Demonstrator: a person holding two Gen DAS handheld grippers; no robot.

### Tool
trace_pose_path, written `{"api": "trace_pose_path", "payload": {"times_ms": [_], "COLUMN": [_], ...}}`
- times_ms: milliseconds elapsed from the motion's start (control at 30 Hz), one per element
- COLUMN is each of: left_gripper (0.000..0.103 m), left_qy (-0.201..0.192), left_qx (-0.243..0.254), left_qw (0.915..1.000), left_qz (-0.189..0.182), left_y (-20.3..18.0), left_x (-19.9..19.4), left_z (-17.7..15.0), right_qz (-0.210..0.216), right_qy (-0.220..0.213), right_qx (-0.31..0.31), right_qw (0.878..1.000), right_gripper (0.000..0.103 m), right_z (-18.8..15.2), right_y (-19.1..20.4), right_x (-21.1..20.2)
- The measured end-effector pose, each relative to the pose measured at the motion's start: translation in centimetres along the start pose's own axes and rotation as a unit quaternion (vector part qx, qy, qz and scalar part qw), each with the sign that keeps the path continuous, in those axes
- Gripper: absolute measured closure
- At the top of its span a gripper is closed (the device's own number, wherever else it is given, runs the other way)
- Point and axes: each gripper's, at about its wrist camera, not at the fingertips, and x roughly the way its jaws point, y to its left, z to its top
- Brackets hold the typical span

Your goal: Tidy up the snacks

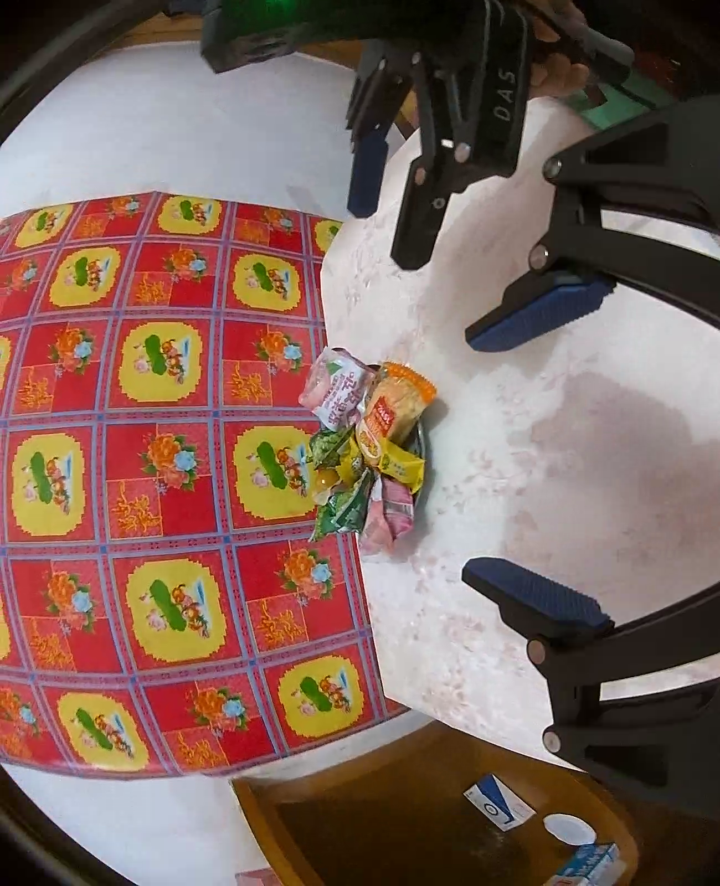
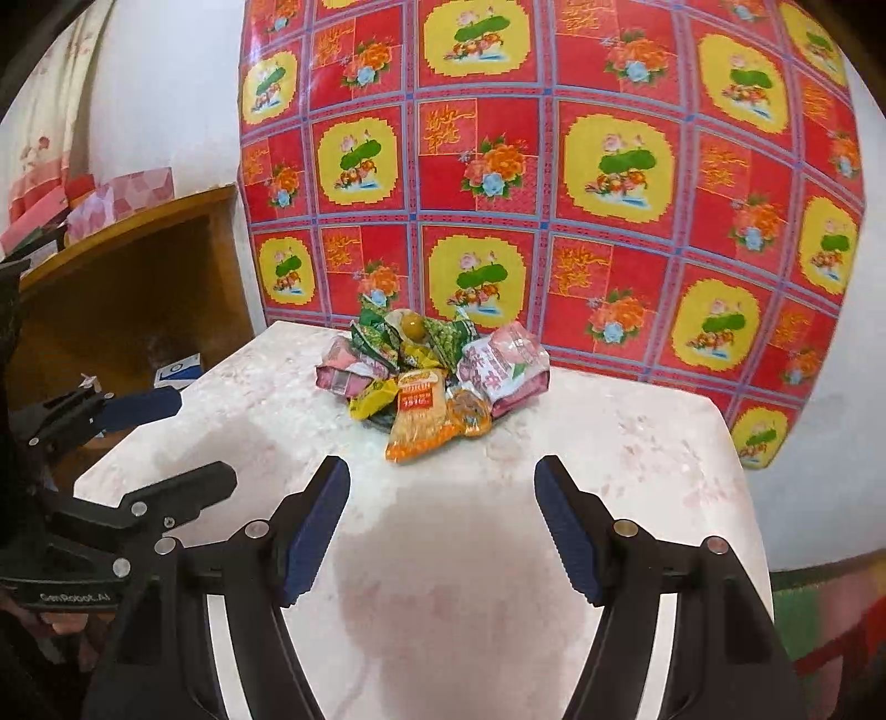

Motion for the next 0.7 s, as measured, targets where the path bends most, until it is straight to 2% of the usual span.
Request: {"api": "trace_pose_path", "payload": {"times_ms": [200,333,467,600,700], "left_gripper": [0.023,0.023,0.023,0.023,0.023], "left_qy": [0.006,0.028,0.052,0.102,0.139], "left_qx": [-0.011,-0.022,-0.010,-0.025,-0.031], "left_qw": [0.9999,0.9994,0.9985,0.9943,0.9897], "left_qz": [0.001,0.001,0.009,-0.013,-0.013], "left_y": [0.0,0.2,-0.2,0.0,0.1], "left_x": [-0.9,-0.6,0.5,3.1,5.3], "left_z": [-1.4,-2.7,-3.7,-4.2,-4.3], "right_qz": [-0.013,-0.021,-0.033,-0.062,-0.068], "right_qy": [0.005,0.019,0.047,0.070,0.099], "right_qx": [-0.002,-0.005,0.000,0.014,0.034], "right_qw": [1.000,1.000,0.998,0.995,0.992], "right_gripper": [0.032,0.032,0.032,0.032,0.032], "right_z": [-2.1,-3.6,-4.7,-5.5,-5.5], "right_y": [1.0,1.8,1.9,1.5,0.7], "right_x": [-0.8,-0.5,0.8,2.7,4.4]}}
